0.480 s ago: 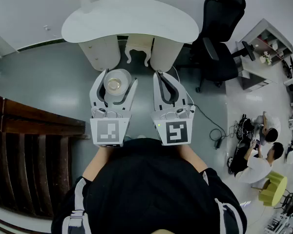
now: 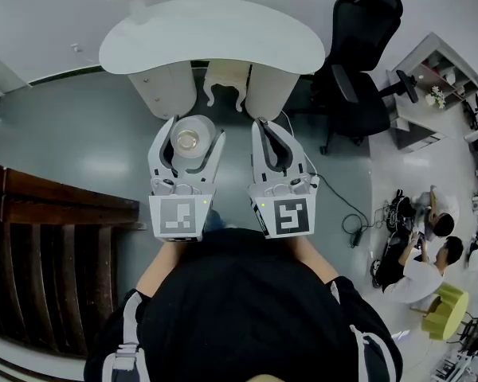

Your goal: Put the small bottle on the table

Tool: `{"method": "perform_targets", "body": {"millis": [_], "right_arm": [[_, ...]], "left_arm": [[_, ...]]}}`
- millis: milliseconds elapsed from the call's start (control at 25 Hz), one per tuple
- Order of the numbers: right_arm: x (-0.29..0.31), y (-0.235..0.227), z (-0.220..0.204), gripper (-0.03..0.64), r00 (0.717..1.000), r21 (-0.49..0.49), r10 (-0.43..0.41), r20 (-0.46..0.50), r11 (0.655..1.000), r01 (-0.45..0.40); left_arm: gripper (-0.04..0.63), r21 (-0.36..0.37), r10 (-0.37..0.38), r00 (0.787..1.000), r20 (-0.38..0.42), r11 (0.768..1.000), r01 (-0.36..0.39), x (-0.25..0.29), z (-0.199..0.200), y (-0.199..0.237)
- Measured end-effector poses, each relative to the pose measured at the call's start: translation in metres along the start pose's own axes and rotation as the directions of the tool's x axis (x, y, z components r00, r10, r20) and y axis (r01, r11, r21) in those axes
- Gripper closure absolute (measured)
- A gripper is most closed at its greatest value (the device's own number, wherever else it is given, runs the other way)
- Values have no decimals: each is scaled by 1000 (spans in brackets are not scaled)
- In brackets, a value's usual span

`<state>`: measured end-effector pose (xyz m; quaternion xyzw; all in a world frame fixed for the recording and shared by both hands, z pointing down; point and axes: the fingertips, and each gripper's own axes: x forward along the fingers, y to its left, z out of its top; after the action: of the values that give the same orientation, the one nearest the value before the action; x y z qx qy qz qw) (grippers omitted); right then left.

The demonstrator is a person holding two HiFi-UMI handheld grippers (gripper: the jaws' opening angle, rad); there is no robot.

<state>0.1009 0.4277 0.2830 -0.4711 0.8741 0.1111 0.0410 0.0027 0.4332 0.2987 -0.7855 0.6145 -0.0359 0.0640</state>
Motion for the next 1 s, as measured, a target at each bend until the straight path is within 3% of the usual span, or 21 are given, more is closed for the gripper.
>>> {"method": "perform_targets", "body": {"millis": [520,1000], "right_arm": [[57,-28,-29,595,999,0,-31,-19,1000,31],[175,-63,-60,595,996,-10,-87,-31,996,87]], "left_arm": [[261,-11,-30,999,10,999,30,67,-13,25],[261,-25,-107,994,4,994,107,178,-31,80]]}}
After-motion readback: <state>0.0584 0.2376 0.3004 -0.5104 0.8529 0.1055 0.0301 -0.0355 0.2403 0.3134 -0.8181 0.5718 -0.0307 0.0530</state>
